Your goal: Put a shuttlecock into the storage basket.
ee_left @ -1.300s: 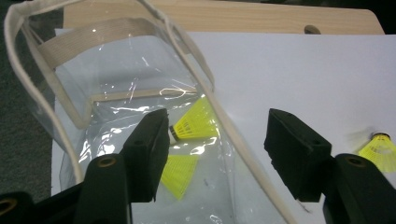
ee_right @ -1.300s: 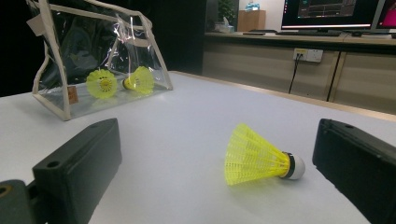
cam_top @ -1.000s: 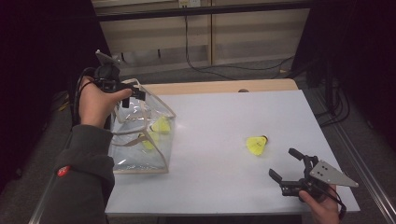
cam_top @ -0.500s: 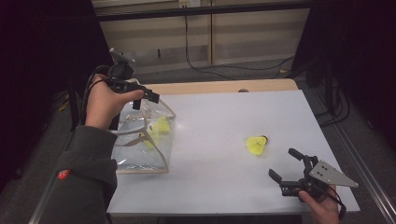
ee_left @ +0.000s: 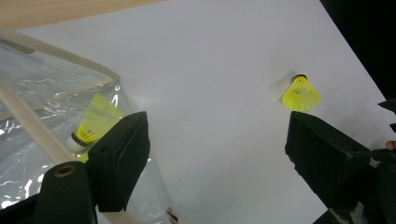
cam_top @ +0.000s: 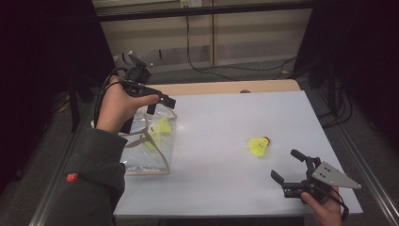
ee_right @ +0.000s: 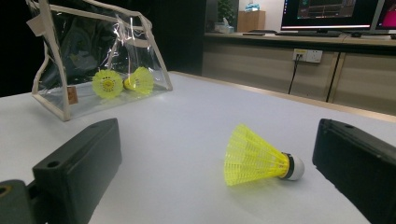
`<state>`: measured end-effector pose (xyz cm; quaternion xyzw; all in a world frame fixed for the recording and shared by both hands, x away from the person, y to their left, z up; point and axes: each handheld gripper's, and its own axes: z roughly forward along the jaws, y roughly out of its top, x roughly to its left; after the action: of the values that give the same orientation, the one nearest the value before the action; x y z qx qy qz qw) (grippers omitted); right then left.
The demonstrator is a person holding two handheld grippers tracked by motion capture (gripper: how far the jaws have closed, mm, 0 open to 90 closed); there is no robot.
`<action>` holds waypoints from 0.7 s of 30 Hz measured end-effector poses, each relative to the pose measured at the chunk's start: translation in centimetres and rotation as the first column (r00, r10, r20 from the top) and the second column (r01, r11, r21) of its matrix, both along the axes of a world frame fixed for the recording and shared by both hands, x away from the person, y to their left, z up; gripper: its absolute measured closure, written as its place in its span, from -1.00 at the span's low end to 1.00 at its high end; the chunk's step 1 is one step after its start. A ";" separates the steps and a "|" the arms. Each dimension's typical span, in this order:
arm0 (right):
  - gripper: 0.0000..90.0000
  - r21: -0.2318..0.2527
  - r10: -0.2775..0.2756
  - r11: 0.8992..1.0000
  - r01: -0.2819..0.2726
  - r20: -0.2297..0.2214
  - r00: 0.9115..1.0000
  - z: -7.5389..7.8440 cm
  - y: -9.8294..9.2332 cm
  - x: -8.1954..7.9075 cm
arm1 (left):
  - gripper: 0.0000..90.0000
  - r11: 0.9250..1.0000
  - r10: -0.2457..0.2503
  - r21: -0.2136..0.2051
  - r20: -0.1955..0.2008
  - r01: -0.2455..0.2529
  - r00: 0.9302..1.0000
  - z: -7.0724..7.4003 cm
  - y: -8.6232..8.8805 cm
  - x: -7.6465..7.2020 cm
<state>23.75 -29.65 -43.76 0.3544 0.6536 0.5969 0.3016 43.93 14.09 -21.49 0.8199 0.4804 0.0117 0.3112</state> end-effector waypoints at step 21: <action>-0.98 -0.002 0.003 1.000 -0.003 0.000 1.000 0.0 0.0 0.0 | -0.54 0.998 -0.068 -0.003 -0.005 0.068 0.998 -0.5 -2.1 -0.5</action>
<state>23.74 -29.65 -43.74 0.3531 0.6546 0.5968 0.3011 43.40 12.04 -22.03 0.8354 0.4529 -0.0016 0.3113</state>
